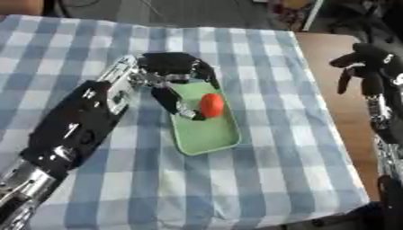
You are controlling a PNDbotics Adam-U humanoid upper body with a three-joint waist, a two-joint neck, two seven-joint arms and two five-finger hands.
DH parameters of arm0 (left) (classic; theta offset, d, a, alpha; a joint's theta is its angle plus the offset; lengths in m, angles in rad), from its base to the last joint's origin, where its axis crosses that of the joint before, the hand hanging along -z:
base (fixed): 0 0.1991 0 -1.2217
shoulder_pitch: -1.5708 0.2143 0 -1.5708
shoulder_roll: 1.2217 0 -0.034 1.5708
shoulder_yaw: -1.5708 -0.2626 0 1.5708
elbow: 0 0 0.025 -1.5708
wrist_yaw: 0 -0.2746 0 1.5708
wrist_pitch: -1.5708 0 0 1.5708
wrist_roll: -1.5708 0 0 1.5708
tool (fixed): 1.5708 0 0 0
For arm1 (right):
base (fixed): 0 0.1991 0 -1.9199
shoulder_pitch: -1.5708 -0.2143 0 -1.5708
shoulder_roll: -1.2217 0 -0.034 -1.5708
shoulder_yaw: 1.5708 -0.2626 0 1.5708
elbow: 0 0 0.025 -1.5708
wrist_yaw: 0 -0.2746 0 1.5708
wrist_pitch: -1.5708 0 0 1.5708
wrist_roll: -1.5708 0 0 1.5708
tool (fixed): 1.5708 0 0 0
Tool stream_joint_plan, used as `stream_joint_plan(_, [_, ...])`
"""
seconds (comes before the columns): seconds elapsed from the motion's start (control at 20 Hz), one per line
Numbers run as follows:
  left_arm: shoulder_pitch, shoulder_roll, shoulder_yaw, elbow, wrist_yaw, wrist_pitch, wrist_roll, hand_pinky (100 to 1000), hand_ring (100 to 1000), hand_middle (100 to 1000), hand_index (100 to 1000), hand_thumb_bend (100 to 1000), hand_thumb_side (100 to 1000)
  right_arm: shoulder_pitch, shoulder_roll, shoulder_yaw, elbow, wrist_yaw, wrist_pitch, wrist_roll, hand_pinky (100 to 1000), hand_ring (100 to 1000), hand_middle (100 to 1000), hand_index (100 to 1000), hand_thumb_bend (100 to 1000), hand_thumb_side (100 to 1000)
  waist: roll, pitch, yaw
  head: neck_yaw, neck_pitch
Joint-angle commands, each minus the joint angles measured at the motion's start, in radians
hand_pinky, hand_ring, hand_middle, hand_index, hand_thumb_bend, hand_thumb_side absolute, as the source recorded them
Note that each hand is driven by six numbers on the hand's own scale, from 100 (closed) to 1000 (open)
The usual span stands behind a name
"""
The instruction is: Pick up objects on the table and place them in the box.
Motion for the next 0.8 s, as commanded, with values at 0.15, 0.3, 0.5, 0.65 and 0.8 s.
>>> stream_joint_plan(0.15, [-0.013, 0.002, -0.003, -0.017, -0.018, -0.115, -0.089, 692, 694, 727, 831, 1000, 724, -0.012, -0.012, -0.007, -0.017, -0.003, -0.004, 0.004, 279, 654, 596, 848, 100, 689, 0.001, -0.013, -0.002, -0.005, 0.0])
stream_joint_plan(0.3, [-0.011, 0.002, 0.002, -0.017, -0.016, -0.115, -0.072, 722, 723, 749, 829, 1000, 729, -0.012, -0.012, -0.007, -0.017, -0.003, -0.004, 0.004, 278, 654, 596, 848, 100, 690, 0.001, -0.013, -0.001, -0.006, 0.0])
stream_joint_plan(0.5, [-0.006, 0.005, 0.013, -0.028, 0.028, -0.111, -0.008, 726, 735, 770, 812, 1000, 705, -0.009, -0.012, -0.009, -0.017, -0.002, -0.004, 0.004, 278, 653, 595, 848, 100, 690, 0.001, -0.012, 0.001, -0.008, 0.0])
stream_joint_plan(0.65, [0.001, 0.018, 0.011, -0.058, 0.084, -0.1, 0.025, 721, 726, 770, 804, 1000, 691, -0.008, -0.013, -0.011, -0.017, -0.001, -0.003, 0.002, 277, 653, 595, 848, 100, 690, 0.001, -0.012, 0.005, -0.012, 0.0])
stream_joint_plan(0.8, [0.015, 0.04, 0.007, -0.117, 0.155, -0.069, 0.032, 714, 715, 770, 790, 1000, 676, -0.005, -0.016, -0.013, -0.016, 0.002, -0.004, 0.0, 278, 653, 595, 848, 100, 690, 0.003, -0.013, 0.009, -0.016, 0.0])
